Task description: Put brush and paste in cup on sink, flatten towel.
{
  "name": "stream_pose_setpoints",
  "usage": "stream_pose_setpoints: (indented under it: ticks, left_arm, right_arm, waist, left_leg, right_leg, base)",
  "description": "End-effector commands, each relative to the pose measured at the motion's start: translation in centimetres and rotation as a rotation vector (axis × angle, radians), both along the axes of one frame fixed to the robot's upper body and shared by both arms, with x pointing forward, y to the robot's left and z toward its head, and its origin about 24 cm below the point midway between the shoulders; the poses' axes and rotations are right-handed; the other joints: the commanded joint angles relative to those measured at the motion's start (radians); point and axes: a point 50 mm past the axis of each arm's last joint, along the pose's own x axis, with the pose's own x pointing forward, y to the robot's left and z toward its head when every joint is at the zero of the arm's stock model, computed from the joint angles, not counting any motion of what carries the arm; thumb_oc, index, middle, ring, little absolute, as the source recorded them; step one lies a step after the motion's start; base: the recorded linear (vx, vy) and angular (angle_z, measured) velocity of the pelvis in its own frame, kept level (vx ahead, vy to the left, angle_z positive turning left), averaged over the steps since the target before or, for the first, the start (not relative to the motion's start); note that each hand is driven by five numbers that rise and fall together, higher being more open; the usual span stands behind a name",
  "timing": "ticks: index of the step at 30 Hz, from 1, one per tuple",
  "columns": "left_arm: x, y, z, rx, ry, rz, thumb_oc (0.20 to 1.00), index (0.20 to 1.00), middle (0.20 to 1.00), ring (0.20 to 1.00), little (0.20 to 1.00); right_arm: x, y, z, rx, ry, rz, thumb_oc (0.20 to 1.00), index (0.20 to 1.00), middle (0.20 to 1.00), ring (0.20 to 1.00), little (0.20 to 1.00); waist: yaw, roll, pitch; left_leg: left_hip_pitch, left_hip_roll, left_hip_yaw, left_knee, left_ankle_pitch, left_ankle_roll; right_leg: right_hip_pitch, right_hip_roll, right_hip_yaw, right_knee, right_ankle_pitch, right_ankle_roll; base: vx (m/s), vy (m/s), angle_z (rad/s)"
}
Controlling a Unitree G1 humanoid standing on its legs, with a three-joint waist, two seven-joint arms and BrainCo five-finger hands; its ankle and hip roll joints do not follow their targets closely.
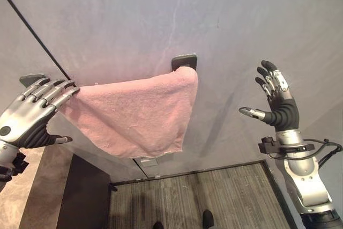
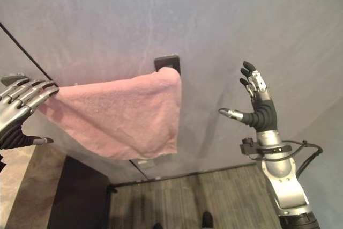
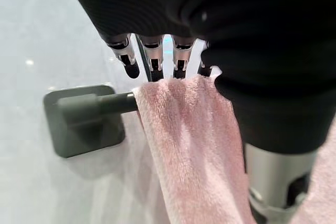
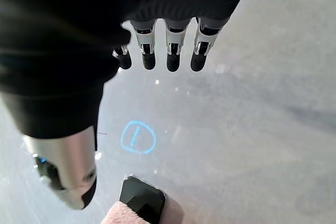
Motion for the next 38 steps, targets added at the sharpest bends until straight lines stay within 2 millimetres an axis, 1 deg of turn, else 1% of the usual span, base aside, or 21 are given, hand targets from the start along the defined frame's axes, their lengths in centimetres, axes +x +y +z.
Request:
stream_pose_setpoints:
  ticks: [1,5,7,8,9,10,11,12,14,15,18,20,22,24,29,30,33,34,36,37,38]
  left_arm:
    - [-0.1,2.7,0.0,0.022,0.011,0.145,1.0,1.0,1.0,1.0,1.0]
    - [-0.1,2.7,-0.6,-0.021,0.004,0.15,1.0,1.0,1.0,1.0,1.0]
    - [0.1,2.2,-1.4,-0.15,-0.024,0.128,1.0,1.0,1.0,1.0,1.0]
    - [0.1,2.1,-1.4,-0.151,-0.024,0.127,1.0,1.0,1.0,1.0,1.0]
    - [-0.1,1.2,-2.7,-0.564,-0.15,0.073,1.0,1.0,1.0,1.0,1.0]
    - [-0.2,1.6,-3.6,-0.719,-0.198,0.095,1.0,1.0,1.0,1.0,1.0]
    - [-0.1,1.5,-3.6,-0.722,-0.199,0.094,1.0,1.0,1.0,1.0,1.0]
    - [0.1,0.9,-4.9,-0.977,-0.282,0.08,1.0,1.0,1.0,1.0,1.0]
    - [0.2,0.7,-5.5,-1.043,-0.285,0.078,1.0,1.0,1.0,1.0,1.0]
    - [0.2,-0.3,-6.0,-1.198,-0.319,0.032,1.0,1.0,1.0,1.0,1.0]
    - [0.0,-1.0,-6.6,-1.36,-0.357,-0.006,1.0,1.0,1.0,1.0,1.0]
    - [-0.3,-1.0,-6.9,-1.458,-0.405,-0.018,1.0,1.0,1.0,1.0,1.0]
    - [-0.9,-0.7,-8.3,-1.583,-0.445,0.029,1.0,1.0,1.0,1.0,1.0]
    - [-1.3,-0.2,-9.7,-1.634,-0.45,0.101,1.0,1.0,1.0,1.0,1.0]
    - [-1.9,0.3,-14.2,-1.723,-0.348,0.296,1.0,1.0,1.0,1.0,1.0]
    - [-1.8,0.4,-14.2,-1.724,-0.348,0.295,1.0,1.0,1.0,1.0,1.0]
    - [-1.7,0.2,-17.9,-1.801,-0.212,0.425,1.0,1.0,1.0,1.0,1.0]
    - [-1.6,0.2,-17.9,-1.802,-0.211,0.424,1.0,1.0,1.0,1.0,1.0]
    - [-1.6,-1.0,-21.5,-1.89,-0.048,0.53,1.0,1.0,1.0,1.0,1.0]
    - [-1.7,-1.8,-23.8,-2.006,0.046,0.598,1.0,1.0,1.0,1.0,1.0]
    - [-1.1,-2.5,-24.3,-2.03,0.112,0.587,1.0,1.0,1.0,1.0,1.0]
  right_arm:
    - [-0.1,0.3,2.7,0.036,-0.144,0.032,1.0,1.0,1.0,1.0,1.0]
    - [-0.1,0.5,2.7,0.037,-0.139,0.037,1.0,1.0,1.0,1.0,1.0]
    - [-0.1,0.5,2.7,0.039,-0.142,0.038,1.0,1.0,1.0,1.0,1.0]
    - [-0.1,0.5,2.7,0.038,-0.142,0.037,1.0,1.0,1.0,1.0,1.0]
    - [-0.2,0.5,2.5,0.066,-0.138,0.025,1.0,1.0,1.0,1.0,1.0]
    - [-0.3,0.3,2.3,0.075,-0.133,0.01,1.0,1.0,1.0,1.0,1.0]
    - [-0.3,0.2,2.4,0.073,-0.134,0.009,1.0,1.0,1.0,1.0,1.0]
    - [-0.3,0.0,1.8,0.091,-0.11,-0.015,1.0,1.0,1.0,1.0,1.0]
    - [-0.3,-0.1,1.7,0.095,-0.101,-0.023,1.0,1.0,1.0,1.0,1.0]
    - [-0.1,0.0,1.2,0.105,-0.079,-0.036,1.0,1.0,1.0,1.0,1.0]
    - [0.0,-0.2,0.7,0.12,-0.062,-0.058,1.0,1.0,1.0,1.0,1.0]
    - [0.0,-0.4,0.3,0.133,-0.046,-0.075,1.0,1.0,1.0,1.0,1.0]
    - [-0.3,-0.9,-0.4,0.147,-0.027,-0.106,1.0,1.0,1.0,1.0,1.0]
    - [-0.5,-1.4,-1.0,0.15,-0.006,-0.135,1.0,1.0,1.0,1.0,1.0]
    - [-0.7,-3.0,-3.8,0.14,0.116,-0.235,1.0,1.0,1.0,1.0,1.0]
    - [-0.7,-3.1,-3.8,0.14,0.116,-0.236,1.0,1.0,1.0,1.0,1.0]
    - [-0.6,-4.1,-6.5,0.105,0.255,-0.295,1.0,1.0,1.0,1.0,1.0]
    - [-0.6,-4.1,-6.5,0.104,0.254,-0.296,1.0,1.0,1.0,1.0,1.0]
    - [-0.4,-4.6,-10.3,0.076,0.435,-0.326,1.0,1.0,1.0,1.0,1.0]
    - [-0.3,-4.6,-11.9,0.032,0.528,-0.322,1.0,1.0,1.0,1.0,1.0]
    - [-0.3,-4.3,-13.5,-0.003,0.614,-0.331,1.0,1.0,1.0,1.0,1.0]
  waist:
    - [-0.009,-0.044,0.015]
    - [-0.009,-0.048,0.016]
    - [-0.009,-0.049,0.018]
    - [-0.009,-0.048,0.018]
    - [-0.009,-0.058,0.019]
    - [-0.01,-0.059,0.021]
    - [-0.009,-0.057,0.02]
    - [-0.012,-0.065,0.019]
    - [-0.013,-0.067,0.018]
    - [-0.016,-0.071,0.014]
    - [-0.019,-0.075,0.009]
    - [-0.021,-0.075,0.008]
    - [-0.021,-0.076,0.006]
    - [-0.02,-0.075,0.006]
    - [-0.017,-0.074,0.01]
    - [-0.017,-0.073,0.009]
    - [-0.017,-0.072,0.013]
    - [-0.018,-0.072,0.013]
    - [-0.02,-0.071,0.019]
    - [-0.022,-0.068,0.022]
    - [-0.027,-0.066,0.021]
  left_leg:
    - [-0.017,0.016,0.016,0.003,0.025,-0.017]
    - [-0.018,0.017,0.012,0.003,0.024,-0.016]
    - [-0.019,0.019,0.009,0.003,0.025,-0.017]
    - [-0.019,0.019,0.009,0.003,0.025,-0.017]
    - [-0.015,0.018,0.005,0.003,0.021,-0.016]
    - [-0.014,0.019,0.003,0.003,0.021,-0.015]
    - [-0.019,0.019,0.003,0.003,0.027,-0.015]
    - [-0.02,0.019,0.0,0.003,0.026,-0.013]
    - [-0.02,0.019,-0.001,0.003,0.025,-0.013]
    - [-0.022,0.019,-0.005,0.003,0.025,-0.011]
    - [-0.022,0.021,-0.007,0.003,0.025,-0.01]
    - [-0.021,0.021,-0.011,0.003,0.025,-0.01]
    - [-0.021,0.022,-0.014,0.003,0.024,-0.009]
    - [-0.021,0.022,-0.017,0.003,0.025,-0.01]
    - [-0.031,0.021,-0.029,0.003,0.036,-0.013]
    - [-0.032,0.021,-0.03,0.003,0.036,-0.013]
    - [-0.043,0.019,-0.036,0.003,0.047,-0.016]
    - [-0.044,0.019,-0.037,0.003,0.047,-0.016]
    - [-0.06,0.016,-0.045,0.003,0.059,-0.018]
    - [-0.058,0.015,-0.046,0.003,0.06,-0.017]
    - [-0.065,0.014,-0.049,0.003,0.063,-0.016]
  right_leg:
    - [0.07,-0.075,-0.043,0.001,-0.041,0.081]
    - [0.07,-0.074,-0.043,0.001,-0.043,0.079]
    - [0.07,-0.074,-0.044,0.001,-0.044,0.078]
    - [0.07,-0.074,-0.044,0.001,-0.044,0.078]
    - [0.076,-0.074,-0.047,0.002,-0.052,0.075]
    - [0.077,-0.073,-0.047,0.003,-0.054,0.073]
    - [0.073,-0.073,-0.047,0.002,-0.048,0.072]
    - [0.075,-0.072,-0.049,0.002,-0.052,0.067]
    - [0.076,-0.072,-0.05,0.002,-0.052,0.065]
    - [0.078,-0.071,-0.048,0.002,-0.054,0.06]
    - [0.082,-0.069,-0.05,0.003,-0.057,0.056]
    - [0.083,-0.068,-0.051,0.003,-0.059,0.053]
    - [0.086,-0.067,-0.053,0.003,-0.062,0.049]
    - [0.088,-0.066,-0.054,0.004,-0.064,0.048]
    - [0.09,-0.067,-0.065,0.003,-0.061,0.047]
    - [0.09,-0.067,-0.066,0.003,-0.061,0.047]
    - [0.089,-0.068,-0.075,0.002,-0.057,0.047]
    - [0.089,-0.067,-0.076,0.002,-0.057,0.047]
    - [0.082,-0.07,-0.085,0.002,-0.049,0.049]
    - [0.084,-0.071,-0.087,0.003,-0.047,0.049]
    - [0.079,-0.072,-0.088,0.003,-0.041,0.049]
  base:
    - [0.0,0.0,0.0]
    - [0.0,0.0,0.0]
    - [0.0,0.0,0.0]
    - [0.0,0.0,0.0]
    - [0.0,0.0,0.0]
    - [0.0,-0.003,0.04]
    - [-0.01,-0.012,0.05]
    - [-0.01,-0.013,0.08]
    - [0.0,-0.015,0.12]
    - [0.0,-0.02,0.08]
    - [0.0,-0.009,0.01]
    - [0.0,-0.027,0.05]
    - [0.0,-0.028,0.05]
    - [0.0,-0.011,0.02]
    - [-0.02,-0.011,0.06]
    - [-0.03,-0.012,0.1]
    - [-0.04,-0.014,0.08]
    - [-0.06,-0.008,0.07]
    - [-0.07,-0.006,0.07]
    - [-0.05,-0.005,0.1]
    - [-0.05,-0.003,0.11]
